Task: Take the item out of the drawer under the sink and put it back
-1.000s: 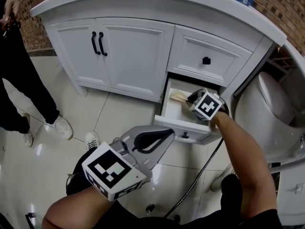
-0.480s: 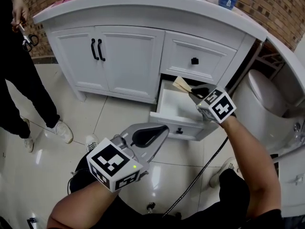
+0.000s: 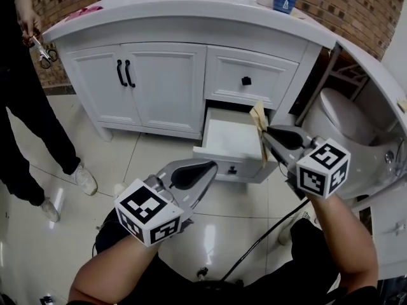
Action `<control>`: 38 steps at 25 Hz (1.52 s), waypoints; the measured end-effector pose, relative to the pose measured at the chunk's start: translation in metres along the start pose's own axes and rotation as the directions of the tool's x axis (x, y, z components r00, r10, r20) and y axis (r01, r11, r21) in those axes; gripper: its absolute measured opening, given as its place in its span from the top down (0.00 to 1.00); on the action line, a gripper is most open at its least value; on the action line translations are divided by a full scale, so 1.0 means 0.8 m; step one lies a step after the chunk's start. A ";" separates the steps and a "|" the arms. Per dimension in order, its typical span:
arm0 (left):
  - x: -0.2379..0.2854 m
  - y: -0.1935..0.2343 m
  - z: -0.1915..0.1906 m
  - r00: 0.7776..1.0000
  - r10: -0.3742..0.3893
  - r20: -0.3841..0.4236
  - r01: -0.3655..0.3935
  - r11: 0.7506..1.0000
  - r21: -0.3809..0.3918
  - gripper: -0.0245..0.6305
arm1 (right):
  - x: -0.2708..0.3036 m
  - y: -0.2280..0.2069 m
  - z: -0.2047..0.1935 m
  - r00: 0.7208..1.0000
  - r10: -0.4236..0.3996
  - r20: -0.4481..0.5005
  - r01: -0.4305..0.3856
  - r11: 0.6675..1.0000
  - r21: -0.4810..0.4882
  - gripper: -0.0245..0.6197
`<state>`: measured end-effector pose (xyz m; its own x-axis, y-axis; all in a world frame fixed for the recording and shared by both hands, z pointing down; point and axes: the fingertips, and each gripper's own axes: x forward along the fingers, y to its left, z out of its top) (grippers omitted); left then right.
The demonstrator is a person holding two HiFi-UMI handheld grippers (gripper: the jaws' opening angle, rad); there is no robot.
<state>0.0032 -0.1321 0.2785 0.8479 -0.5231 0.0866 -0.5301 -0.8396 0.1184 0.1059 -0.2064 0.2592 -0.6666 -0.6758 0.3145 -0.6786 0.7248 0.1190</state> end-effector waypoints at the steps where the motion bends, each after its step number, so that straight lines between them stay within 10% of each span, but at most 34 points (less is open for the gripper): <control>1: 0.000 -0.001 0.001 1.000 0.001 0.003 -0.001 1.000 0.003 0.96 | -0.011 0.007 0.006 1.000 0.000 0.023 0.000 1.000 0.003 0.92; 15: -0.004 -0.021 0.004 0.999 -0.034 0.007 0.034 0.999 -0.003 0.96 | -0.097 0.076 -0.025 0.993 0.024 0.118 -0.050 0.974 0.219 0.92; 38: -0.004 -0.021 0.001 1.000 -0.017 -0.010 0.017 1.000 0.014 0.96 | -0.097 0.103 -0.035 0.991 0.071 0.114 -0.096 0.968 0.233 0.92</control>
<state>0.0089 -0.1164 0.2757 0.8565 -0.5075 0.0944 -0.5155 -0.8504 0.1057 0.1106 -0.0907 0.2709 -0.7437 -0.6337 0.2128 -0.6647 0.7349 -0.1343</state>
